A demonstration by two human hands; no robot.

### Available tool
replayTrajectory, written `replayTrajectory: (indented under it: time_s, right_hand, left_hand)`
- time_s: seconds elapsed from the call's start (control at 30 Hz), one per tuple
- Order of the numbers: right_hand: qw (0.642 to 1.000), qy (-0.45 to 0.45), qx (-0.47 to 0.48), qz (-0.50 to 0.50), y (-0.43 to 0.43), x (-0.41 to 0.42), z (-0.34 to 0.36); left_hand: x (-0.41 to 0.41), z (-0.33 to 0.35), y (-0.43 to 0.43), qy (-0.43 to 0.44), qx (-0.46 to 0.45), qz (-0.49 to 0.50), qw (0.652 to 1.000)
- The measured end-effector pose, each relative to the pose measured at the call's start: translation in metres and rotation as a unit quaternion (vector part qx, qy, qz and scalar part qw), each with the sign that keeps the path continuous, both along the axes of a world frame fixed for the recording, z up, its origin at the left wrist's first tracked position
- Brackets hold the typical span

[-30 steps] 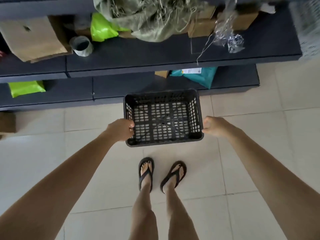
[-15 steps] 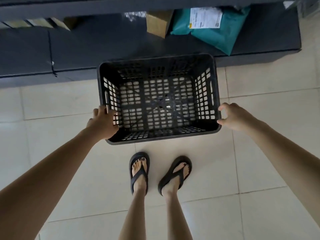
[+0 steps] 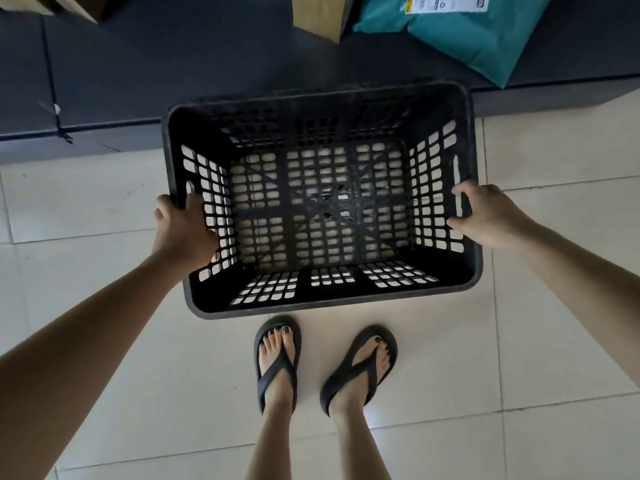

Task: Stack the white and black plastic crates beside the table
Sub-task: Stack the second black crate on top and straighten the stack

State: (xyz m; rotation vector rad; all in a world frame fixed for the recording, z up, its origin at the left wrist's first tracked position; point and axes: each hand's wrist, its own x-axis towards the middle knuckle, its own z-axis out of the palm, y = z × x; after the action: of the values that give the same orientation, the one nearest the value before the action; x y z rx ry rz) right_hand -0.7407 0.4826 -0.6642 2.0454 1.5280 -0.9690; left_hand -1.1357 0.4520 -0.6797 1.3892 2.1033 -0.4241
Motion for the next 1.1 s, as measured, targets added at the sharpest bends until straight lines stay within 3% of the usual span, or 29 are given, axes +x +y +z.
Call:
replayTrajectory:
  time_s: [0.2, 0.53, 0.83, 1.1]
  right_hand:
    - [0.999, -0.028, 0.0, -0.02, 0.011, -0.005, -0.003]
    - [0.998, -0.047, -0.036, -0.026, -0.008, 0.013, 0.037]
    - [0.99, -0.034, -0.031, -0.132, -0.037, 0.056, 0.166]
    - [0.965, -0.006, -0.033, -0.259, -0.081, 0.127, 0.307]
  left_hand:
    - [0.001, 0.001, 0.018, 0.021, 0.011, 0.073, 0.997]
    - [0.014, 0.042, 0.009, 0.018, 0.003, 0.034, 0.999]
    - [0.046, 0.156, 0.012, 0.022, 0.015, -0.138, 0.99]
    - [0.109, 0.283, 0.022, -0.017, 0.027, -0.231, 0.972]
